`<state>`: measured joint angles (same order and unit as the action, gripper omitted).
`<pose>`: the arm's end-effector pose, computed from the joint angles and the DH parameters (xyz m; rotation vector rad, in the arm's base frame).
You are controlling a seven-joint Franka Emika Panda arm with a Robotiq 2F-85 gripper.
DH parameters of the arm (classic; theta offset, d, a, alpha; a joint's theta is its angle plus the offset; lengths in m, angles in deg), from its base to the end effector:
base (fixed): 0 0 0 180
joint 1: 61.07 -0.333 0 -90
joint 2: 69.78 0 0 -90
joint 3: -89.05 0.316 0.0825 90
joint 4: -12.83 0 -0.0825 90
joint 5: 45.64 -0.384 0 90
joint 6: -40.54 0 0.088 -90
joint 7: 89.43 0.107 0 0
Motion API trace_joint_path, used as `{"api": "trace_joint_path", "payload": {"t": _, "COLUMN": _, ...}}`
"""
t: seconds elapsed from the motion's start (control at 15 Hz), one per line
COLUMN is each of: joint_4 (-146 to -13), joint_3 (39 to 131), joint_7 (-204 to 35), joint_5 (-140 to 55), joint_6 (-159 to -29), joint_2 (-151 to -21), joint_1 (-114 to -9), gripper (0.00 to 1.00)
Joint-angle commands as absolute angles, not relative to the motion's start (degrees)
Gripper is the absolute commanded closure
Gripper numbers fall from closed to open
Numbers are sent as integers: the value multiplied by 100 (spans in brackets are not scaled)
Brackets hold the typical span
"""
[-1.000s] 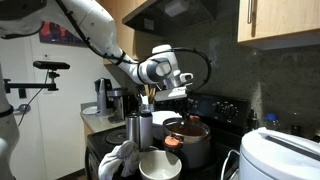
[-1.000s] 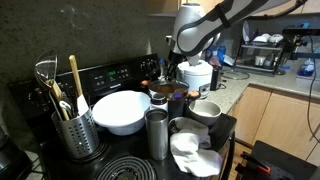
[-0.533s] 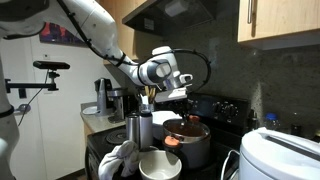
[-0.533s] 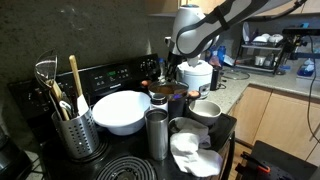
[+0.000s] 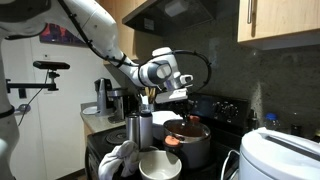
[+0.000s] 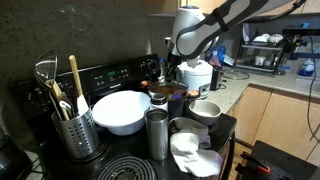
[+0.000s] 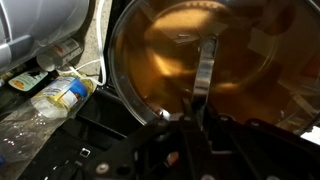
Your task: Take the lid from the white bowl and place it on the black pot
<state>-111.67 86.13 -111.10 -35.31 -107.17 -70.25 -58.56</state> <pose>0.5671 -0.0508 0.4309 2.8192 0.5961 0.5190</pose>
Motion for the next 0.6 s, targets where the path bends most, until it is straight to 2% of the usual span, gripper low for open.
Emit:
{"api": "trace_joint_path", "payload": {"t": 0.0, "joint_4": -11224, "joint_3": 8622, "joint_7": -10790, "joint_5": -3413, "joint_6": -11012, "joint_2": -6957, "joint_1": -5849, "gripper": 96}}
{"api": "trace_joint_path", "payload": {"t": 0.53, "joint_4": -11258, "joint_3": 8627, "joint_7": -10738, "joint_5": -3433, "joint_6": -11083, "joint_2": -6914, "joint_1": -5853, "gripper": 96}}
